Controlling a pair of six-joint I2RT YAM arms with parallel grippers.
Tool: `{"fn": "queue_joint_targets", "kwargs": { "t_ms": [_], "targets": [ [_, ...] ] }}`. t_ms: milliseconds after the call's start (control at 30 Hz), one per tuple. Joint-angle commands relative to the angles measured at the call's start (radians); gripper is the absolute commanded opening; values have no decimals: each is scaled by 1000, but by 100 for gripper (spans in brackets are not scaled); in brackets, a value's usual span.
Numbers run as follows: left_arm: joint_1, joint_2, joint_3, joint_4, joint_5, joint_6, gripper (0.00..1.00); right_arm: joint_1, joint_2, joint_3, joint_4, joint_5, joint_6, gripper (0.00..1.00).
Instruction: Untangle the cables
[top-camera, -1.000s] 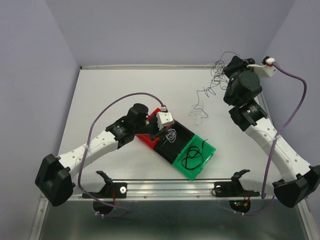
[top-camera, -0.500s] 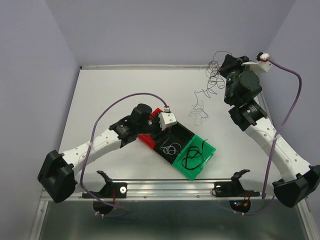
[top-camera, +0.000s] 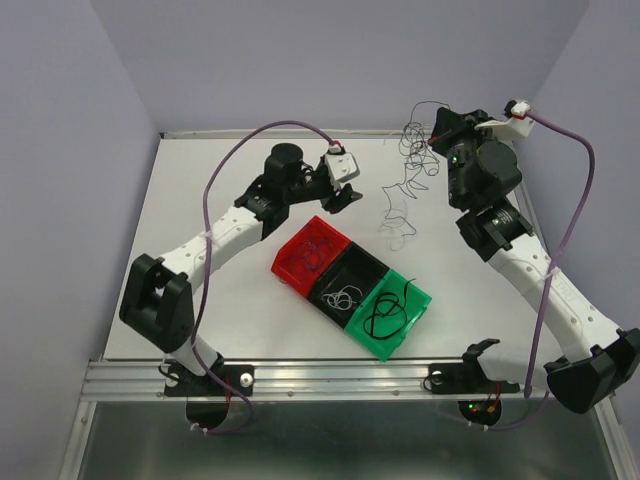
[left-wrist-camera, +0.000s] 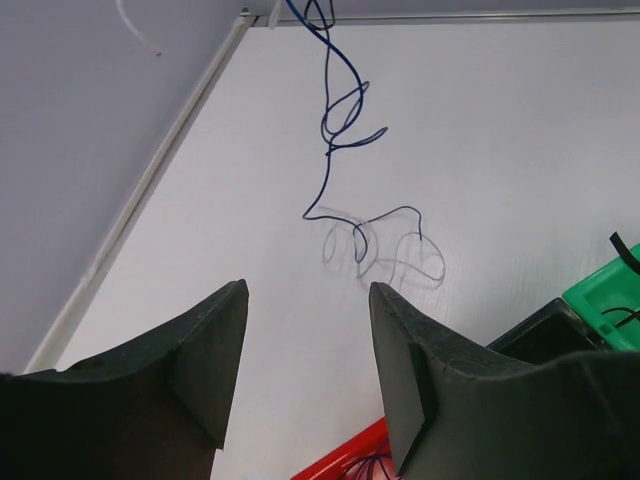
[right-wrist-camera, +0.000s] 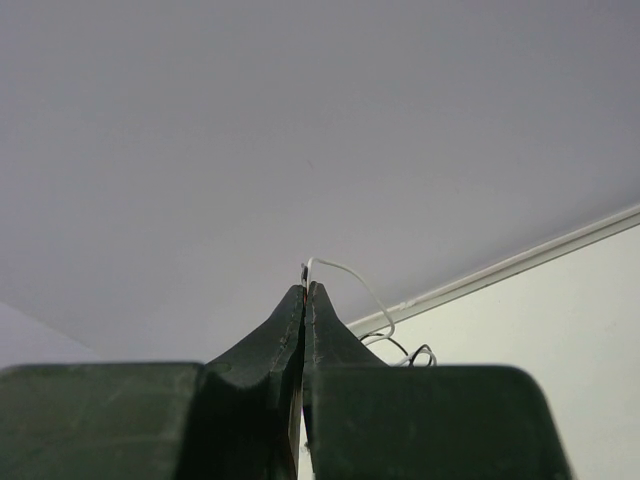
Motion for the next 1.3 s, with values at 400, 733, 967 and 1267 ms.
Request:
{"fn": "queue_joint_targets", "kwargs": {
  "t_ms": [400, 733, 967, 1267],
  "targets": [
    [-120, 300, 231, 212, 3, 37, 59, -2, -14, -2, 51, 3, 102, 1],
    [-127, 497, 386, 215, -227, 45, 51, -1, -20, -5, 53, -6, 115, 1],
    [-120, 475, 299, 310, -266, 59, 21, -2, -20, -8, 56, -2, 115, 1],
    [-45, 459, 227, 312, -226, 11, 0, -4, -54, -18, 56, 157, 92, 0]
  ]
}}
